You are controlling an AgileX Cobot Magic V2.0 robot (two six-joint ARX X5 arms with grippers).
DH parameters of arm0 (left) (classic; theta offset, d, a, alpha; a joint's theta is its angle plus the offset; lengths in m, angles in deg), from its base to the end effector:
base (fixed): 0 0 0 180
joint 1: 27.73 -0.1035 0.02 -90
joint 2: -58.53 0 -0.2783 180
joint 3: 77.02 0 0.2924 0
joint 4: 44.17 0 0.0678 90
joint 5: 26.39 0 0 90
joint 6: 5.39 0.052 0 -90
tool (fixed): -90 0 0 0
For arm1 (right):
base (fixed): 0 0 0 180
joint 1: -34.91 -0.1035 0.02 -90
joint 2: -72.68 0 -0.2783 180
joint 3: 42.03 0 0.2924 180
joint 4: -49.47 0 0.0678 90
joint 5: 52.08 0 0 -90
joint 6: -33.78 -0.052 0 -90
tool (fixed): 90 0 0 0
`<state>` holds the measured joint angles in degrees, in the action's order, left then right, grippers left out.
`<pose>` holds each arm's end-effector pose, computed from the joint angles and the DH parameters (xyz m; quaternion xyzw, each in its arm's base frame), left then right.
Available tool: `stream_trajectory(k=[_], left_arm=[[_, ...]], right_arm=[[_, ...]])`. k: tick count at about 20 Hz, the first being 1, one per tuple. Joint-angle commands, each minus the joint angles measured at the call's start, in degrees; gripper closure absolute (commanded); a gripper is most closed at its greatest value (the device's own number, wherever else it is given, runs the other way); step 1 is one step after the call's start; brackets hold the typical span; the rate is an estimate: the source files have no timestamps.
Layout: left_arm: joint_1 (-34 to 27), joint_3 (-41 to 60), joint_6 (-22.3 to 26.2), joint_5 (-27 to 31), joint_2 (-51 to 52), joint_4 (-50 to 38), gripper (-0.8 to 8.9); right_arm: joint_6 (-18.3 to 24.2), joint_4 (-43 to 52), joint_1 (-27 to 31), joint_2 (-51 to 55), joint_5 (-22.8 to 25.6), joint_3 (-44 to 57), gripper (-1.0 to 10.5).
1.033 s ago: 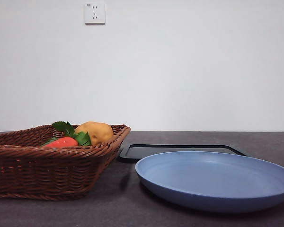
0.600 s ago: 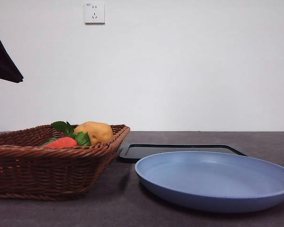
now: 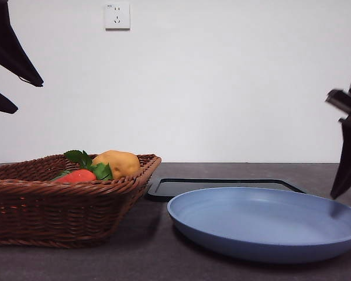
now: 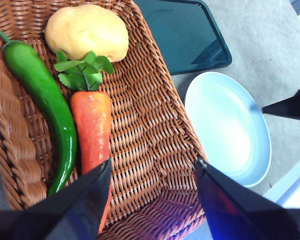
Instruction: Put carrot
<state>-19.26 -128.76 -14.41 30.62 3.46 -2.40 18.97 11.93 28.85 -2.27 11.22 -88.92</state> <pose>0.2245 -0.0621 0.2358 -0.1491 0.3993 -0.2964 0.8547 0.2491 0.0499 0.1307 0.2002 0.5591 0.1664 0.7872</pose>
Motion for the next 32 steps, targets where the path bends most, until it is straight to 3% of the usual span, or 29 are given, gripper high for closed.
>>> stream_trajectory(k=[1,3,7,10,12,14,18,20,24,32], left_arm=[[0.2,-0.7,0.0,-0.3,-0.3,-0.7,5.18],[0.2,-0.7,0.0,-0.2,-0.3,-0.7,5.18],[0.2,-0.7,0.1,-0.3,-0.3,-0.7,5.17],[0.5,-0.7,0.2,-0.2,-0.3,-1.1,5.13],[2.0,-0.7,0.1,0.3,-0.3,-2.2,4.56],[5.9,-0.7,0.3,4.9,-0.3,-2.4,4.42],[14.0,-0.7,1.8,20.0,-0.4,-3.8,4.41],[16.6,-0.9,2.2,24.2,-2.0,-4.7,4.41],[19.2,-4.4,5.8,27.5,-11.2,-4.2,4.41],[20.8,-12.3,7.8,31.7,-30.5,-3.3,4.41]], right_arm=[[-1.2,2.1,-1.0,-3.4,-0.4,-0.8,7.4],[-1.6,3.9,-1.9,-5.8,-0.3,-0.8,7.7],[-3.8,4.2,-1.9,-6.6,0.3,-0.8,9.4],[-3.8,3.4,-1.9,-5.1,0.2,-0.8,9.4],[-3.8,1.3,-1.9,-2.1,0.2,-0.8,9.4],[-3.7,-1.6,-1.9,1.8,0.5,-0.8,9.4],[-2.7,-7.6,-1.8,10.2,5.6,-0.8,9.4],[-2.7,-8.8,-1.8,13.8,6.1,-0.8,9.4],[-2.7,-9.0,-1.8,18.1,6.1,-0.8,9.4],[-2.7,-9.5,-1.8,19.0,6.0,-0.8,9.4]])
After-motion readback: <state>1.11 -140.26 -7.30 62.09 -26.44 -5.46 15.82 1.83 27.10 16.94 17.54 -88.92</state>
